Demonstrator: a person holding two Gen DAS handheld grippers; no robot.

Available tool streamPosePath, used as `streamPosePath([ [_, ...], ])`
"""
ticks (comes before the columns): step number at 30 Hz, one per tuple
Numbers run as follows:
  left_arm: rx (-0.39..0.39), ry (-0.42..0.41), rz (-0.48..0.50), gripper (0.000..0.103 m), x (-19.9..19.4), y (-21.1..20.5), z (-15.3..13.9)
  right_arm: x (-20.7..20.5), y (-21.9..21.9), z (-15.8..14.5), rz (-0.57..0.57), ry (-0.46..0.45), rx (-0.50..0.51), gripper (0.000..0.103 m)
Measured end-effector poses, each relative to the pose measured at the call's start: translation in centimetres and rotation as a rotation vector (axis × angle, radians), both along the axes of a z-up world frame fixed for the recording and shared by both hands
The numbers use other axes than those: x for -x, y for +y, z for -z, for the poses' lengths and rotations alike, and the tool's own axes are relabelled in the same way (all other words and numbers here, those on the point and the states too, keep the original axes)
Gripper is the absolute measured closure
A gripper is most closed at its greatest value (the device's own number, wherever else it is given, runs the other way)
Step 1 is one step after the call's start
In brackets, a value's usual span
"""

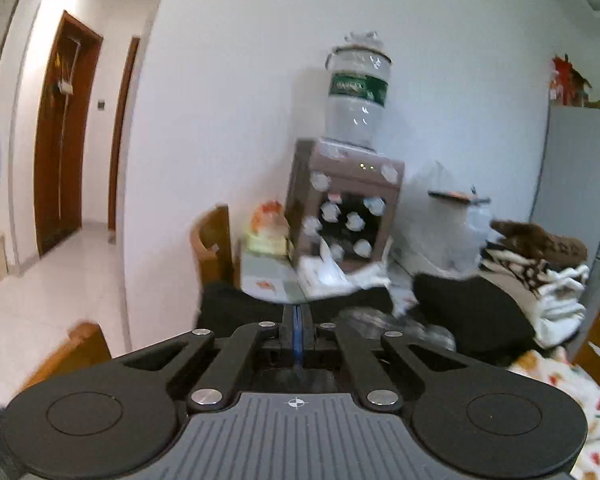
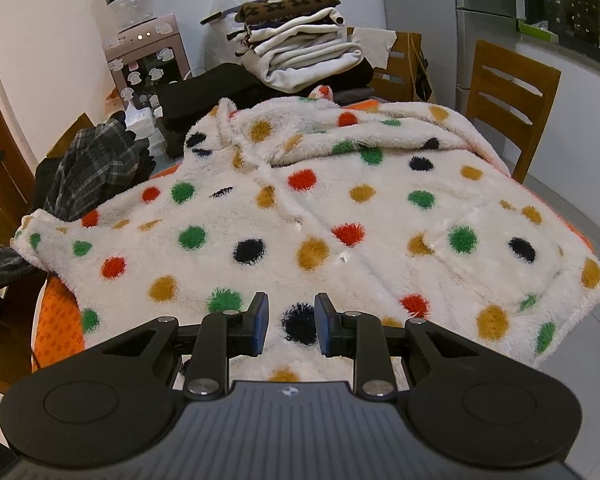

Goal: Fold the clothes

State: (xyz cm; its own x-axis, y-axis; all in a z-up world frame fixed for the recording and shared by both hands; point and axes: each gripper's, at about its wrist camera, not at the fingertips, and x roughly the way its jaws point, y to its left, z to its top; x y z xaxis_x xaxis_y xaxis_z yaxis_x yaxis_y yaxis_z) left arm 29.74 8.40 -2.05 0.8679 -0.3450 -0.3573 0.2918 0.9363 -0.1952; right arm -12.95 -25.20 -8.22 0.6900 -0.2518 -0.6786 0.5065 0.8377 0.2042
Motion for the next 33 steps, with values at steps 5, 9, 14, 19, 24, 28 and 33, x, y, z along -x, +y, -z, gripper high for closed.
streamPosePath([
  [5,-0.026,0.138,-0.041,0.079,-1.1,0.7,1.8,1.1,0.1,-0.3,0.011,-0.015,0.007,0.074],
  [9,-0.022,0.246,-0.103,0.043,-2.9,2.7,3.5,1.9,0.2,-0.2,0.037,-0.012,0.003,0.074],
  [14,-0.013,0.375,-0.151,0.032,-6.2,4.6,5.2,2.1,0.6,0.0,0.054,0.005,-0.003,0.074],
  [19,-0.056,0.471,-0.205,0.023,-10.4,5.2,7.2,0.8,1.1,0.0,0.039,0.014,-0.005,0.074],
  [24,-0.102,0.542,-0.273,0.017,-13.8,5.7,9.3,-1.0,1.7,-0.3,0.0,0.023,0.001,0.074],
  [28,-0.073,0.628,-0.334,0.017,-15.7,6.6,11.5,-2.1,2.0,-0.6,-0.02,0.032,0.011,0.074],
  [33,0.006,0.652,-0.313,0.044,-16.0,7.4,12.3,-2.4,2.0,-0.6,-0.018,0.041,0.01,0.074],
])
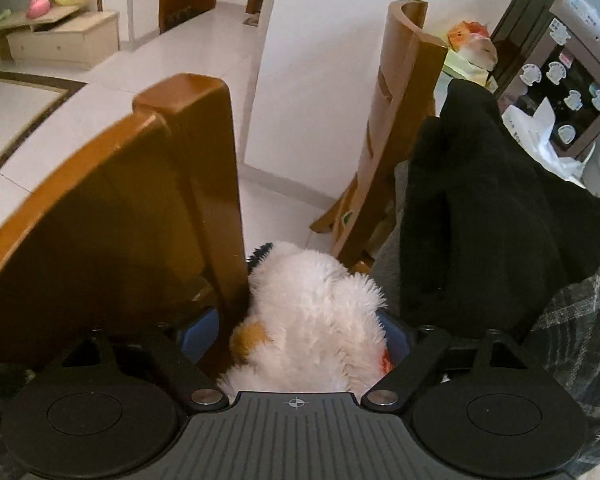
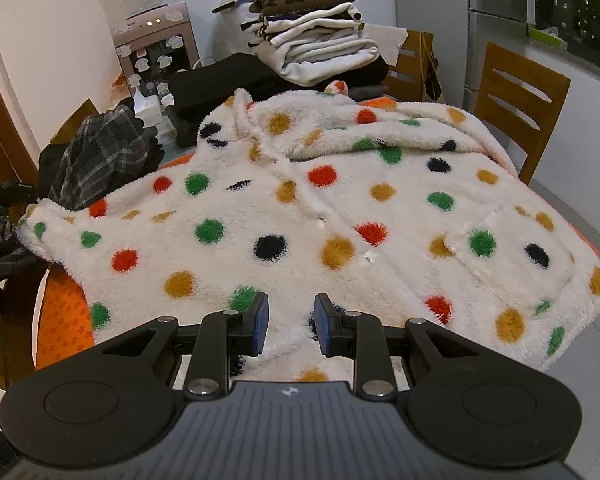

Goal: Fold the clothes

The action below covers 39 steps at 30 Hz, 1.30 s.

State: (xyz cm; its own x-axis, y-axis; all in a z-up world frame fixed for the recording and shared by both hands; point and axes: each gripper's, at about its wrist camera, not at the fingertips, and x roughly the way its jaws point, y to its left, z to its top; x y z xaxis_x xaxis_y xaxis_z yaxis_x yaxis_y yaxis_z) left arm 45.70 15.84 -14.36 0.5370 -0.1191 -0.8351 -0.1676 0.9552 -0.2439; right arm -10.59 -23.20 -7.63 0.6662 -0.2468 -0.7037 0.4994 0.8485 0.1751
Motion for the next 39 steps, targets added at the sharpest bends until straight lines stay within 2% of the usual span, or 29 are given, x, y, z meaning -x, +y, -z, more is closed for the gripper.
streamPosePath([
  [1,0.016,-0.01,0.009,0.053,0.2,0.0,-0.1,0.0,0.0,0.0,0.002,0.001,-0.002,0.074],
  [2,0.032,-0.019,0.018,0.081,0.4,0.1,-0.2,-0.1,-0.1,0.1,0.003,0.001,-0.002,0.074],
  [3,0.048,-0.039,0.012,0.086,0.7,0.1,-0.5,-0.1,-0.1,0.1,0.003,0.0,-0.002,0.074],
  [8,0.077,-0.22,-0.036,0.091,4.1,-0.1,-3.4,-0.1,0.0,-0.1,0.0,-0.006,0.008,0.074],
  [12,0.032,-0.423,0.017,0.091,8.1,-2.1,-7.3,0.3,-0.2,-0.3,0.009,-0.017,0.012,0.074],
  [17,-0.048,-0.704,0.197,0.091,15.1,-7.8,-12.7,1.0,-0.1,-0.5,0.02,-0.037,0.015,0.074],
  [22,-0.095,-0.923,0.475,0.091,22.0,-13.5,-16.1,2.4,-0.2,-0.6,0.031,-0.056,0.016,0.074],
  [28,-0.108,-1.016,0.782,0.09,29.6,-21.1,-16.1,4.8,-0.3,-0.5,0.064,-0.072,0.018,0.074],
  [31,-0.077,-0.999,0.944,0.089,34.0,-24.1,-14.6,6.3,-0.5,-0.5,0.093,-0.074,0.02,0.074],
  [33,-0.075,-0.996,1.056,0.084,36.5,-25.9,-13.1,7.4,-0.6,-0.5,0.112,-0.076,0.024,0.074],
  [35,-0.045,-0.968,1.168,0.084,38.4,-27.5,-11.5,8.5,-0.7,-0.5,0.135,-0.079,0.028,0.074],
  [37,-0.021,-0.914,1.325,0.082,40.4,-28.5,-9.7,9.5,-0.8,-0.5,0.153,-0.075,0.03,0.074],
  [39,-0.022,-0.89,1.441,0.08,42.3,-28.8,-8.2,10.2,-0.9,-0.3,0.166,-0.066,0.031,0.074],
])
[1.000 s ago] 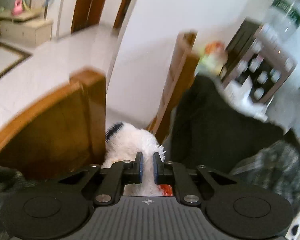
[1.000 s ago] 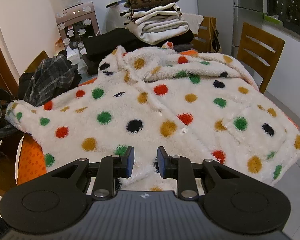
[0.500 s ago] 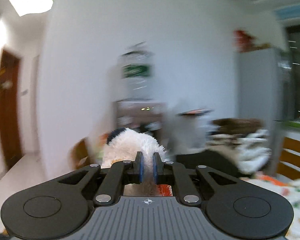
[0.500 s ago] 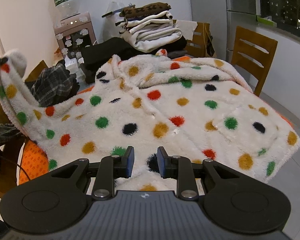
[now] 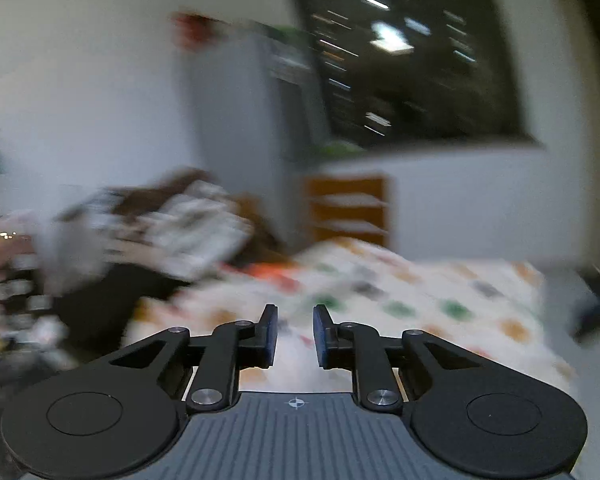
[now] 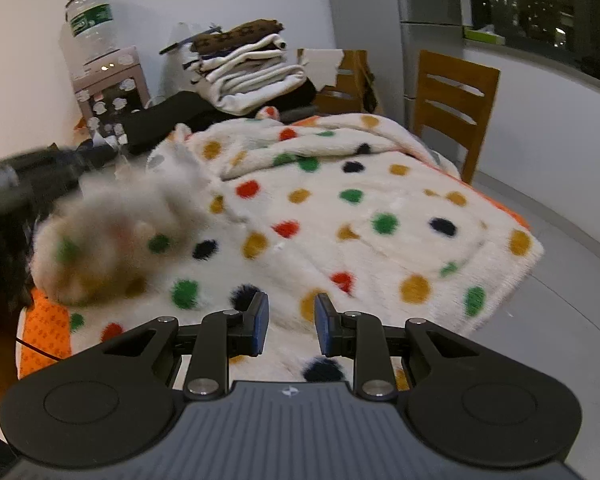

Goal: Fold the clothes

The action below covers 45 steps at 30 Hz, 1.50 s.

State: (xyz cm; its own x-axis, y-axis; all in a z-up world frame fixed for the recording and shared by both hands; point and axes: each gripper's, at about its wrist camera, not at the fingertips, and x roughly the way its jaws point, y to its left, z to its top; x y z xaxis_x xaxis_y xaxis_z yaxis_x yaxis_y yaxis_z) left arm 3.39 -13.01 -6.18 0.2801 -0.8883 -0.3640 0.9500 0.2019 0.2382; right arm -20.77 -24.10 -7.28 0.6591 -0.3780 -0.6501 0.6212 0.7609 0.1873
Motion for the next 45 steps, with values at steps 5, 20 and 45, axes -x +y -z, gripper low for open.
streamPosePath([
  [5,-0.074,0.032,0.104,0.064,3.0,1.0,2.2,0.4,-0.3,0.2,0.004,0.012,-0.004,0.074],
  [20,-0.147,0.195,-0.269,0.046,-0.8,10.5,4.1,-10.9,-5.3,-2.8,-0.372,0.012,-0.025,0.064],
  [45,-0.164,0.335,-1.019,0.04,-0.3,14.4,3.6,-32.8,-14.7,5.6,-0.868,0.119,-0.438,0.096],
])
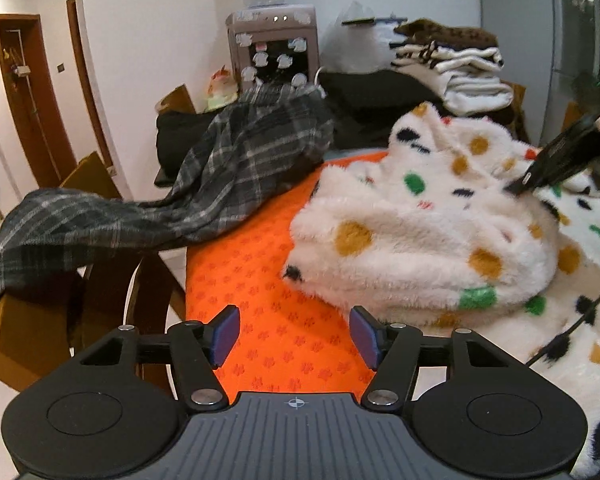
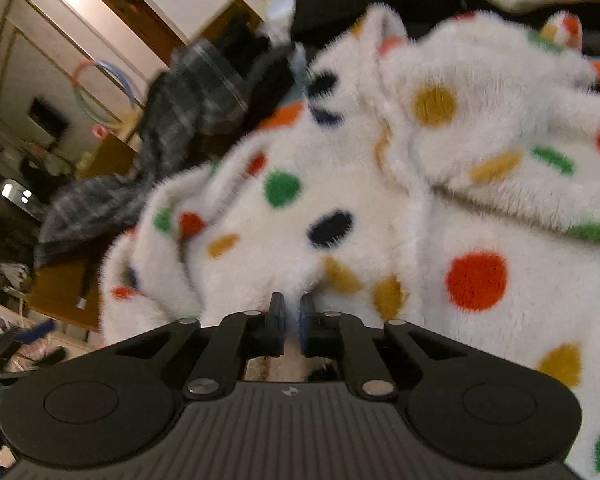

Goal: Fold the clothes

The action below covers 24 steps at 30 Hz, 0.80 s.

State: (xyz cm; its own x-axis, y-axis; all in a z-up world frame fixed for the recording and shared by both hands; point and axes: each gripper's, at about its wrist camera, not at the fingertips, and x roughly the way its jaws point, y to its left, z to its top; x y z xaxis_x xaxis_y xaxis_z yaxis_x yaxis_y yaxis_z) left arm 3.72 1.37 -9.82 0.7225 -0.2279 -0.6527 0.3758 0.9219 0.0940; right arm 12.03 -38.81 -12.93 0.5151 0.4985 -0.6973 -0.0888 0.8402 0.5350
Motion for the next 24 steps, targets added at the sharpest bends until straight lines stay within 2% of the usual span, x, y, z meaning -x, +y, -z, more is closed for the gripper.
streamPosePath([
  [5,-0.02,0.032,0.016,0.039,-1.7,-1.5,1.3,5.2,-3.5,-7.1,0.132,-0.202,-0.048,0.097],
  [11,-0.008,0.068,0.046,0.038,-5.6,-4.5,2.7,14.2,-7.2,-15.5,0.349,-0.447,0.033,0.097],
  [13,-0.008,0.065,0.086,0.038,-6.6,-6.1,3.0,16.7,-7.7,-16.2,0.413,-0.455,0.092,0.097],
  [19,-0.09,0.039,0.262,0.035,-7.5,-10.7,4.4,21.3,-8.8,-13.0,0.594,-0.333,0.13,0.097],
  [21,-0.118,0.028,0.318,0.036,-7.2,-11.7,4.8,22.1,-8.9,-12.0,0.627,-0.296,0.134,0.097],
  [24,-0.164,0.0,0.401,0.036,-6.8,-12.9,5.4,22.2,-8.5,-11.5,0.633,-0.292,0.143,0.097],
])
